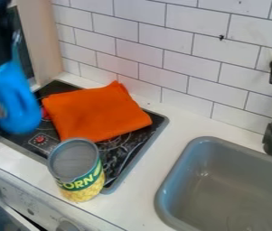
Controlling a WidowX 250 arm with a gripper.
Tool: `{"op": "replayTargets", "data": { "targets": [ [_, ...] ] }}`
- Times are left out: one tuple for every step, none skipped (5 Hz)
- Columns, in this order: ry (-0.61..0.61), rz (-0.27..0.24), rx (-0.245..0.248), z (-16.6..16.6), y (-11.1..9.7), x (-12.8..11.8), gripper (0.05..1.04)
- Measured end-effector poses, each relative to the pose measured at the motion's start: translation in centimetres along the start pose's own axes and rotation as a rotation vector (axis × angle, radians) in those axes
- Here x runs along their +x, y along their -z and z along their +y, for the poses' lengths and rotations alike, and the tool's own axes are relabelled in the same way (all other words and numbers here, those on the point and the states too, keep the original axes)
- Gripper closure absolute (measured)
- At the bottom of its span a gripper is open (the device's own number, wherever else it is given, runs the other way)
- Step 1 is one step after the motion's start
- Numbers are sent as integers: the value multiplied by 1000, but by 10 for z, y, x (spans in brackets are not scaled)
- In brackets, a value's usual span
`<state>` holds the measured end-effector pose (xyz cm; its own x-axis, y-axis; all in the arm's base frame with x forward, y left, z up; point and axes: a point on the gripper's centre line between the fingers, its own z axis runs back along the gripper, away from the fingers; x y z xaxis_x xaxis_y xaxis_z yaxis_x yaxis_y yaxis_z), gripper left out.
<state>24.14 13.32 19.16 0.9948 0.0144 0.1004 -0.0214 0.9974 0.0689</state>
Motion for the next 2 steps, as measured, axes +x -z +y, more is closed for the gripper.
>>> {"op": "replayTargets", "data": {
  "targets": [
    [47,-112,62,-9,-36,31,635],
    [66,-140,86,-32,-23,60,635]
  ]
}}
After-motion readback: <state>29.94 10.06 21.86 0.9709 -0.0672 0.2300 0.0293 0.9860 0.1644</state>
